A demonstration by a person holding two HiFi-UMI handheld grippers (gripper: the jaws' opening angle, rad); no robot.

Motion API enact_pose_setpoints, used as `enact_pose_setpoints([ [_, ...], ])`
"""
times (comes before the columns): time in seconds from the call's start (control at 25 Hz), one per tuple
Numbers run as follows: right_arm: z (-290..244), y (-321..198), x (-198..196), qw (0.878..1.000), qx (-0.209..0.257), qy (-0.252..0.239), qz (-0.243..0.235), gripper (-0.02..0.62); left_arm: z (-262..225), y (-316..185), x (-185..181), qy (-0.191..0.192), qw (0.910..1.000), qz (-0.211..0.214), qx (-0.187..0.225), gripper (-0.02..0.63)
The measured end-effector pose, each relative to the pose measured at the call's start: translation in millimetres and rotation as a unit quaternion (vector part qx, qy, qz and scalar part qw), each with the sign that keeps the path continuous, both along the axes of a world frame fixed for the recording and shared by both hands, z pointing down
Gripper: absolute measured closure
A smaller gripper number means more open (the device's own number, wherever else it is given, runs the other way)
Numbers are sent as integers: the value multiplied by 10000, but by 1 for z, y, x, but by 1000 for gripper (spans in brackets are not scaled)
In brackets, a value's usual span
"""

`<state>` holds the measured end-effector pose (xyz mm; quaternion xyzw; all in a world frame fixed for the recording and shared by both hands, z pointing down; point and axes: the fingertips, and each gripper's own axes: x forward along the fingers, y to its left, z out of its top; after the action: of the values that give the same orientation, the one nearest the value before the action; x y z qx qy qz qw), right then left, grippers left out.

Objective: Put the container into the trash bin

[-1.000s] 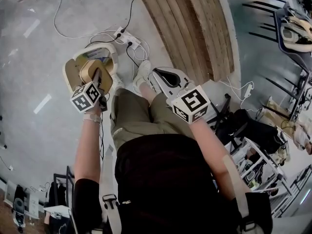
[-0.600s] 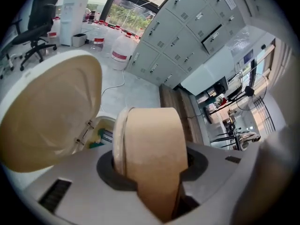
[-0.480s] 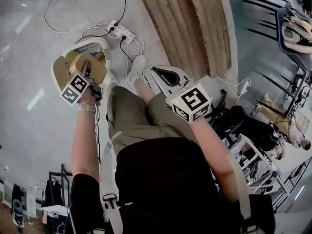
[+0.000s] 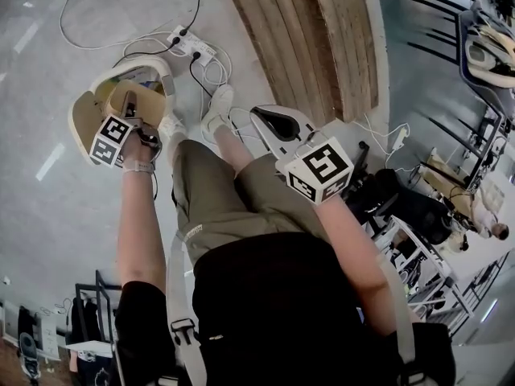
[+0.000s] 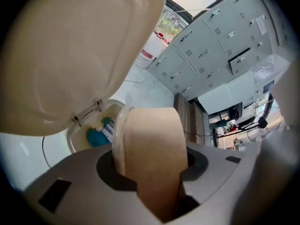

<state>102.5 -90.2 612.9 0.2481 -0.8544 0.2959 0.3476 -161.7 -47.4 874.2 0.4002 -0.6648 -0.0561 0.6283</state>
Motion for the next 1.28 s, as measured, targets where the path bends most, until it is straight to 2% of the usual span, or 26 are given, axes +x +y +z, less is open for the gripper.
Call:
enact_pose_setpoints([
  [0.16, 10, 1, 11, 9999, -54, 105, 57, 580, 19, 4, -7, 82, 9992, -396, -54, 419],
  [0.64, 31, 7, 24, 9990, -198, 275, 297, 580, 73, 6, -11, 334, 9954, -873, -200, 416],
  [0.96, 41, 18, 34, 9977, -302, 407, 449, 580, 107, 13, -9, 415, 9929, -983, -533, 414],
  [1.28, 44, 21, 38, 9968, -323, 456, 566, 578, 123, 12, -13, 490, 9907, -1111, -621, 414],
])
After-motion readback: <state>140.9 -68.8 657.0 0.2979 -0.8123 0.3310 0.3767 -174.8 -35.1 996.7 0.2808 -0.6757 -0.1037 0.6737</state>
